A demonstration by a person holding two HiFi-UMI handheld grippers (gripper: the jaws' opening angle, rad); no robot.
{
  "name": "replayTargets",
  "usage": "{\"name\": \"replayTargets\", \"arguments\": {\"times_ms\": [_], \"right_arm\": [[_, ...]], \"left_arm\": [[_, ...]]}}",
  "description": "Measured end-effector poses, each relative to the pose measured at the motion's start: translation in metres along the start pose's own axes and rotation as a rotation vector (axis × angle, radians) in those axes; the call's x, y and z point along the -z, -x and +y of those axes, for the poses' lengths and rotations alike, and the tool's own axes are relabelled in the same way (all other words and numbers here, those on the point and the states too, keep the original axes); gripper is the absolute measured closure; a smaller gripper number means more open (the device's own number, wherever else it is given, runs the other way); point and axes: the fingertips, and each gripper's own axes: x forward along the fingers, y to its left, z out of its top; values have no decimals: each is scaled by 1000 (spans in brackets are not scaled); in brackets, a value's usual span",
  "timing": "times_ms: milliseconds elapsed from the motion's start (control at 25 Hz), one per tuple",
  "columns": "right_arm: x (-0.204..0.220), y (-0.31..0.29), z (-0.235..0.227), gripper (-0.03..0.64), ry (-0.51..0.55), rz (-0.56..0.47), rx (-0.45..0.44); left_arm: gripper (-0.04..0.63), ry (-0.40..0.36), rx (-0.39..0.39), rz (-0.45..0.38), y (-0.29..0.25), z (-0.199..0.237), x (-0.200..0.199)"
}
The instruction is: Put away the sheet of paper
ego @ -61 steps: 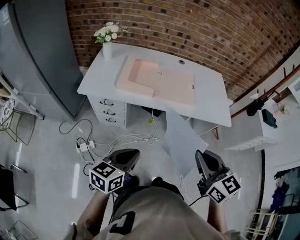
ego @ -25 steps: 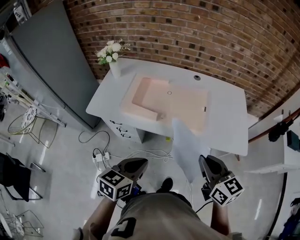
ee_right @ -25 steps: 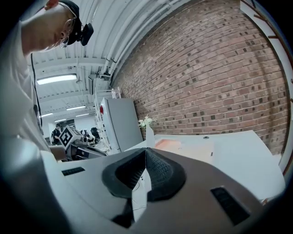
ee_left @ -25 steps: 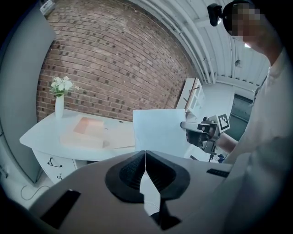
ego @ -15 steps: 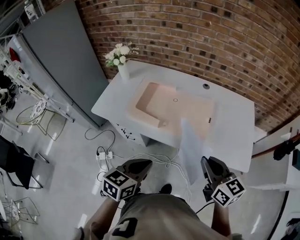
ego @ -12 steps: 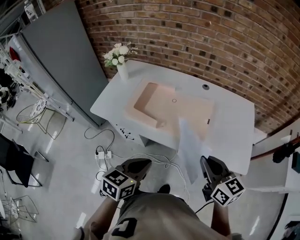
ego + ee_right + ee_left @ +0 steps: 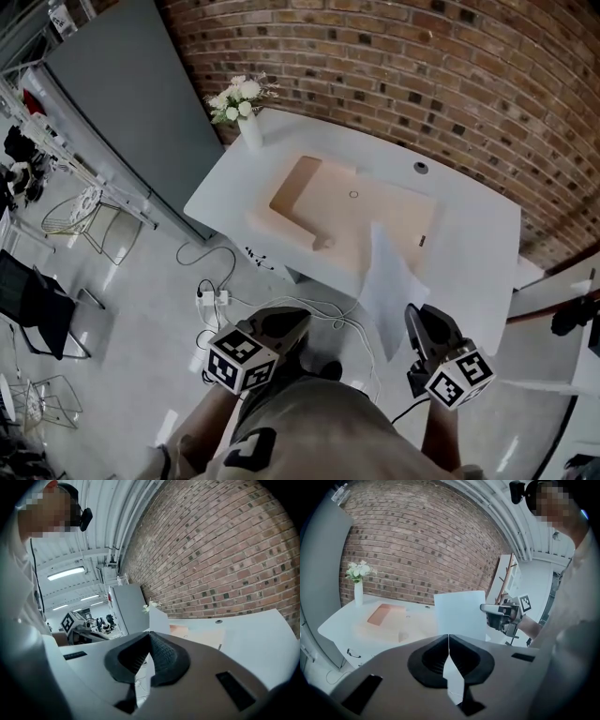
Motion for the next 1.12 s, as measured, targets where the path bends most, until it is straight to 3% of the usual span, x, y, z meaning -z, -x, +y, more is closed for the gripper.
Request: {"name": "replayTargets", "arguments": {"times_ms": [440, 1120], "right_arm": [[-12, -1, -5, 594, -24, -14, 65], [-53, -85, 4, 594, -2, 36, 241]], "left_arm": [[577, -25, 114, -25, -23, 13, -19], [577, 35, 245, -61, -26, 123, -53]]}}
